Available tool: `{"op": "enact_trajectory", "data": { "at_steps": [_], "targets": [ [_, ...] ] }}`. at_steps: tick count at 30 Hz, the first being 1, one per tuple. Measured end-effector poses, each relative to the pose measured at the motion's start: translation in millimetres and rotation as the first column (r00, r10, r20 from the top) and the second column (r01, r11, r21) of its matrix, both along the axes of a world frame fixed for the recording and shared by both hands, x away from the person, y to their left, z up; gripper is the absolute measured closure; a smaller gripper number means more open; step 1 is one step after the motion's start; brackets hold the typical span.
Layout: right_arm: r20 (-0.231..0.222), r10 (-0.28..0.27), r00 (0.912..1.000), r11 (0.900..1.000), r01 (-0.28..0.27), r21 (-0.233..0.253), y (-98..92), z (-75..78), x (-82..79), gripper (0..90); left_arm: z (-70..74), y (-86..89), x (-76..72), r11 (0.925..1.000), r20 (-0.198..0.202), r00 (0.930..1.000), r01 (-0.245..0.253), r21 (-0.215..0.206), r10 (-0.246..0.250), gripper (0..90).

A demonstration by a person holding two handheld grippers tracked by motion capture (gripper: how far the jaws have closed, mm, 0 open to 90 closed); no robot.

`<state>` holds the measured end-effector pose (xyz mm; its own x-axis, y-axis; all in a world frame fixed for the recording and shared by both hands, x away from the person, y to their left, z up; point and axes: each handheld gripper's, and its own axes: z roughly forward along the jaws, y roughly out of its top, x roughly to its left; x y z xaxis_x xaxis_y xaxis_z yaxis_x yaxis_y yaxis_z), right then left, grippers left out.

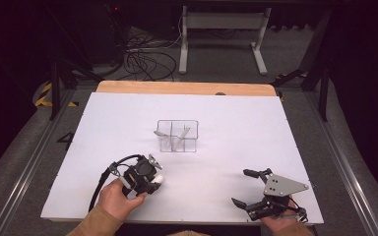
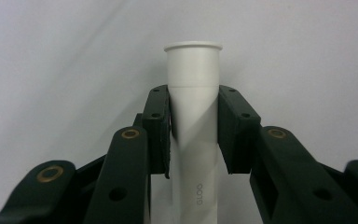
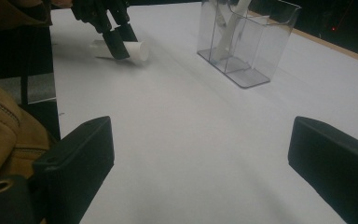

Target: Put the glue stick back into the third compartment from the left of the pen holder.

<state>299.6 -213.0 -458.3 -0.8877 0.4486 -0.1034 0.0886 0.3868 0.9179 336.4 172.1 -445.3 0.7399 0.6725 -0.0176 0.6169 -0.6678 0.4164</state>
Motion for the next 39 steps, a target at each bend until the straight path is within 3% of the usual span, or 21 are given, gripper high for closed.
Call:
{"op": "enact_trajectory", "data": {
  "at_steps": [9, 24, 31, 36, 39],
  "targets": [
    [0.001, 0.002, 1.0, 1.0, -0.002, 0.0, 0.4, -0.2, 0.0, 7.5, 12.6, 5.2, -3.5, 0.9973, 0.051, 0.9987, 0.012, -0.073, -0.008, 67.7],
    [-0.003, 0.002, 1.0, 1.0, -0.002, -0.001, 0.9, -0.6, 0.6, 7.5, 28.5, 8.8, -4.8, 0.9886, 0.126, 0.992, 0.026, -0.149, -0.007, 67.6],
    [-0.01, 0.003, 0.9999, 1.0, -0.003, -0.001, 2.3, -1.5, 1.3, 7.4, 49.0, 6.9, -5.2, 0.9773, 0.214, 0.9768, 0.046, -0.207, -0.001, 67.6],
    [-0.008, 0.003, 1.0, 1.0, -0.003, -0.003, 2.0, -1.5, 1.4, 7.4, 58.1, 5.1, -3.7, 0.9691, 0.255, 0.9671, 0.06, -0.239, 0.003, 67.6],
    [-0.006, 0.002, 1.0, 1.0, -0.002, -0.003, 1.9, -1.5, 1.4, 7.4, 63.5, 4.0, -0.8, 0.9594, 0.283, 0.959, 0.066, -0.274, 0.014, 67.6]
  ]
}}
